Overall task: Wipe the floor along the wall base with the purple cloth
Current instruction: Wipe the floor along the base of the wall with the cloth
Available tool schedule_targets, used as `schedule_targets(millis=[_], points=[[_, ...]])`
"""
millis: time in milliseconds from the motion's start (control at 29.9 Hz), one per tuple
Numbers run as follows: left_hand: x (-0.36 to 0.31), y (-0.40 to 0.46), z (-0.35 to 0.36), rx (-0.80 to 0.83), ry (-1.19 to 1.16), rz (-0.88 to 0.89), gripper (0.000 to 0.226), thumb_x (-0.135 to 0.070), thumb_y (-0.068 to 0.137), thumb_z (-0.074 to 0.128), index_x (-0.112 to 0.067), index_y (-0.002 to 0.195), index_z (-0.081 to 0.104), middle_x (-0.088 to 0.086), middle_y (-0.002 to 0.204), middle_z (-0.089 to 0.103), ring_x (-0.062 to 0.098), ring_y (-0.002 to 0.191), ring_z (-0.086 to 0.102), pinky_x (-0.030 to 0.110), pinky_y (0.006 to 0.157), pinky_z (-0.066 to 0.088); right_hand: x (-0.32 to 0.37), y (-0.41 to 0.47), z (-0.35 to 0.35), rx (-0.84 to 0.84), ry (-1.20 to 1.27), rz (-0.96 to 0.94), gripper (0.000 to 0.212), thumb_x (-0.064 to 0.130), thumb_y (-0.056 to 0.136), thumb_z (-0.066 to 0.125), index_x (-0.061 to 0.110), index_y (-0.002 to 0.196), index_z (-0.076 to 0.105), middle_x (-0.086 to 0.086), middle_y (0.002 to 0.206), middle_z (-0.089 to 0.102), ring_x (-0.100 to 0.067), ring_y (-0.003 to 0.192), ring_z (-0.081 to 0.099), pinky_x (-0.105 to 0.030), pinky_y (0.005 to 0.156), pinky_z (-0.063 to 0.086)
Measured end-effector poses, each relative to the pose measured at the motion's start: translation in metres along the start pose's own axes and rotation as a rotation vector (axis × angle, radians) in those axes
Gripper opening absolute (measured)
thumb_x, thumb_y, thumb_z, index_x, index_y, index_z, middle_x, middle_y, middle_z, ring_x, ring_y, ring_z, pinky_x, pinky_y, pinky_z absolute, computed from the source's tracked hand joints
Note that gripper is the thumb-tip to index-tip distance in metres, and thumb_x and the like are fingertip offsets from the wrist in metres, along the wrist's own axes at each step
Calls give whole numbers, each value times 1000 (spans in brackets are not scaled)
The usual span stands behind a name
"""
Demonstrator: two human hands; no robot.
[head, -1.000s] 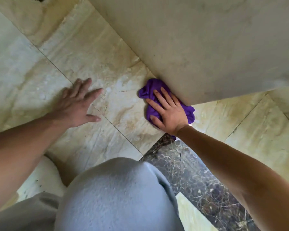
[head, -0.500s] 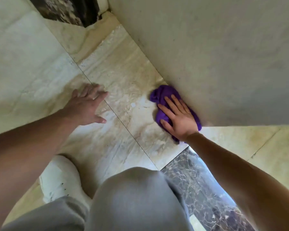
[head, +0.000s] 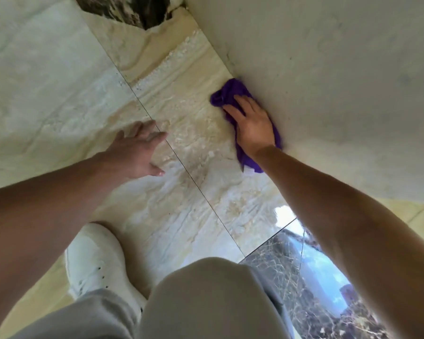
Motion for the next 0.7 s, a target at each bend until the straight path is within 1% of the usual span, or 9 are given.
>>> schedule_targets(millis=[67, 167, 234, 301, 368, 435, 536, 603, 703], points=[[6, -5, -7, -3, 35, -19, 107, -61, 78, 71, -35, 157, 4, 1, 168, -12, 27, 154, -10, 58, 120, 10, 4, -11, -9, -12, -26, 39, 56, 18, 93, 50, 20, 149, 47, -18, 161, 33, -39, 147, 34, -51, 117, 32], [6, -6, -6, -77, 21, -28, 100, -59, 83, 65, -28, 159, 7, 4, 168, -10, 28, 154, -9, 58, 121, 9, 20, -64, -2, -152, -54, 102, 65, 30, 91, 52, 30, 154, 37, -14, 166, 23, -38, 154, 19, -56, 121, 23], [2, -2, -4, -154, 14, -13, 96, -59, 84, 62, -27, 158, 10, 3, 168, -7, 29, 154, -7, 57, 121, 10, 29, -97, 17, -127, -73, 86, 68, 35, 90, 51, 33, 155, 32, -12, 168, 20, -36, 156, 12, -59, 121, 19], [-1, 6, -1, -203, 29, 34, 95, -63, 84, 59, -29, 158, 11, 2, 168, -6, 28, 154, -7, 58, 121, 9, 23, -111, 35, -75, -89, 97, 67, 39, 92, 51, 32, 156, 31, -12, 168, 20, -36, 155, 13, -62, 120, 19], [5, 16, 1, -221, 25, 46, 95, -70, 82, 55, -35, 156, 7, 1, 168, -9, 27, 154, -11, 59, 120, 5, 11, -99, 46, -74, -85, 125, 64, 44, 95, 48, 32, 156, 31, -11, 168, 20, -35, 156, 13, -61, 121, 16], [17, 24, 0, -234, 35, 36, 95, -77, 80, 50, -41, 155, 5, -1, 168, -10, 27, 154, -12, 60, 121, 3, 8, -78, 49, -71, -103, 122, 62, 50, 97, 44, 35, 156, 30, -8, 168, 19, -33, 156, 13, -57, 123, 14], [29, 31, -1, -246, -2, 47, 94, -80, 77, 49, -49, 153, 5, -8, 168, -11, 26, 154, -12, 60, 120, 6, 19, -40, 47, -71, -107, 198, 57, 55, 99, 37, 38, 154, 33, -5, 168, 22, -31, 154, 19, -54, 120, 19], [31, 29, 1, -252, -29, 57, 93, -80, 77, 49, -50, 153, 4, -9, 167, -14, 24, 153, -16, 59, 120, 4, 37, -10, 46, -45, -104, 289, 56, 54, 100, 37, 37, 153, 35, -6, 167, 23, -34, 153, 21, -57, 119, 20], [31, 29, 0, -232, -49, 65, 94, -77, 77, 53, -49, 154, 6, -10, 167, -17, 23, 153, -20, 59, 121, 1, 63, 33, 42, 29, -76, 412, 58, 53, 100, 35, 34, 155, 33, -9, 169, 17, -37, 154, 13, -63, 120, 13]])
Point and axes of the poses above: each hand's wrist, its own y-axis towards the middle knuckle, its own z-axis out of the palm, x = y × z, the point moved 3 cm from there along y, towards the middle knuckle
